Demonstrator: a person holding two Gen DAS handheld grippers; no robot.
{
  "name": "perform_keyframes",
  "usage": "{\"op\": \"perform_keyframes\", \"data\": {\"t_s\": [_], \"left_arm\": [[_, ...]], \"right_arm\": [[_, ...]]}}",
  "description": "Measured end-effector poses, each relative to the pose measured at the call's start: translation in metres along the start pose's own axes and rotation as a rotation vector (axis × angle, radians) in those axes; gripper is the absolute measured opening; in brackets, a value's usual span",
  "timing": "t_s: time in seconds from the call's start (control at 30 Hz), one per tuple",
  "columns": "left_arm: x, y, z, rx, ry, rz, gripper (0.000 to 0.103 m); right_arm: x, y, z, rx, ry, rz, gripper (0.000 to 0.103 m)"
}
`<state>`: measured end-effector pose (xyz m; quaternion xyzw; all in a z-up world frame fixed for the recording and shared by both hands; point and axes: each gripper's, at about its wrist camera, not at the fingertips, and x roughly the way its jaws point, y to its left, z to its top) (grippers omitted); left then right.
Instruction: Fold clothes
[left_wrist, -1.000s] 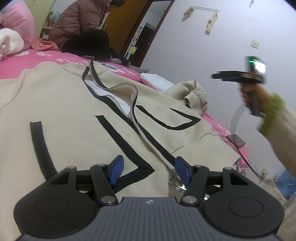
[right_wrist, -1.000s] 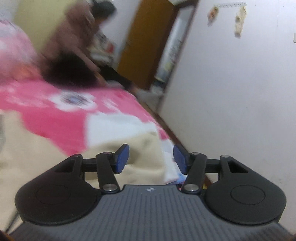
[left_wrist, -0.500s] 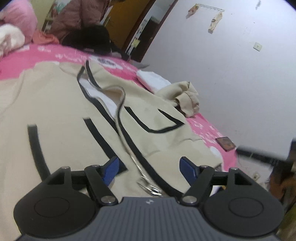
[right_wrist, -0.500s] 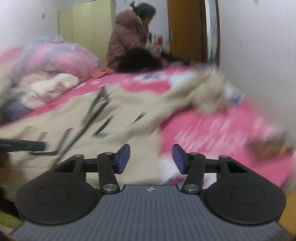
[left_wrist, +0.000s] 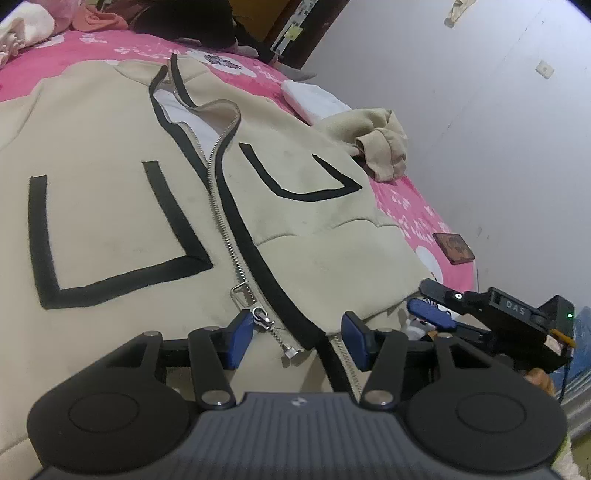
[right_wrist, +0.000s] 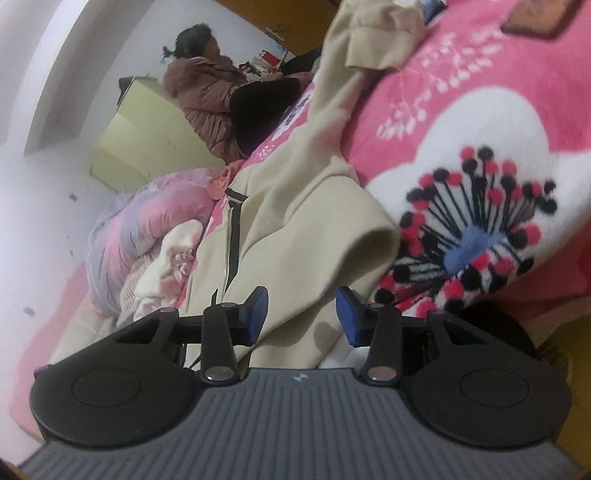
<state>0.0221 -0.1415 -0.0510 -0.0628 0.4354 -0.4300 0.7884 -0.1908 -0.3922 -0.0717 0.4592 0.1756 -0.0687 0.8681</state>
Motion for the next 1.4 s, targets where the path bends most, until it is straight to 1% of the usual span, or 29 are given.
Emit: {"op": "perform_keyframes", "data": {"t_s": [0.1,0.2,0.33,0.47,0.6,0.73,0.8,0.87,0.9,0.93,0.97,1.0,1.07,1.2,1.27,1.33,1.4], "left_arm": [[-0.006,-0.005,-0.001,0.012,0.026,0.012,0.052],[-0.010,-0.007,-0.005,-0.002,0.058,-0.006,0.052],[0.001,-0.004,-0.009,-0.050,0.072,-0.029,0.052],[0.004,-0.003,-0.010,-0.081,0.045,-0.051,0.052],[-0.001,0.003,-0.010,-0.130,-0.011,-0.086,0.052],[-0.001,0.007,-0.006,-0.176,-0.046,-0.117,0.051],[0.004,0.008,-0.003,-0.189,-0.049,-0.120,0.048],[0.010,0.008,-0.001,-0.203,-0.050,-0.113,0.037],[0.012,0.009,0.000,-0.215,-0.051,-0.109,0.034],[0.014,0.010,0.001,-0.226,-0.048,-0.105,0.027],[0.017,0.010,0.002,-0.235,-0.044,-0.099,0.023],[0.019,0.010,0.003,-0.236,-0.040,-0.092,0.023],[0.020,0.008,0.004,-0.222,-0.045,-0.076,0.016],[0.009,0.000,0.003,-0.180,-0.087,-0.073,0.010],[-0.003,-0.003,0.002,-0.165,-0.114,-0.108,0.009],[-0.013,-0.006,0.000,-0.143,-0.127,-0.129,0.009],[-0.020,-0.010,-0.004,-0.117,-0.120,-0.137,0.009]], "right_arm": [[0.005,-0.013,-0.001,0.082,-0.002,0.033,0.040],[0.003,-0.018,-0.003,0.105,-0.011,0.052,0.040],[0.002,-0.023,-0.003,0.124,-0.018,0.069,0.040],[0.001,-0.023,-0.001,0.128,-0.020,0.070,0.040],[-0.002,-0.023,0.000,0.135,-0.036,0.067,0.040],[-0.005,-0.030,0.002,0.202,-0.060,0.094,0.040],[-0.006,-0.034,0.003,0.243,-0.071,0.116,0.040],[-0.006,-0.040,0.005,0.294,-0.083,0.123,0.040],[-0.006,-0.043,0.006,0.321,-0.087,0.121,0.040],[-0.005,-0.046,0.007,0.348,-0.087,0.114,0.040],[-0.004,-0.049,0.007,0.374,-0.084,0.116,0.040],[-0.003,-0.052,0.007,0.400,-0.081,0.119,0.040],[-0.003,-0.053,0.008,0.424,-0.078,0.119,0.040],[0.000,-0.050,0.012,0.407,-0.088,0.088,0.039],[0.002,-0.048,0.015,0.391,-0.110,0.069,0.034],[0.003,-0.043,0.018,0.352,-0.134,0.040,0.012],[0.001,-0.039,0.020,0.313,-0.160,0.033,0.002]]}}
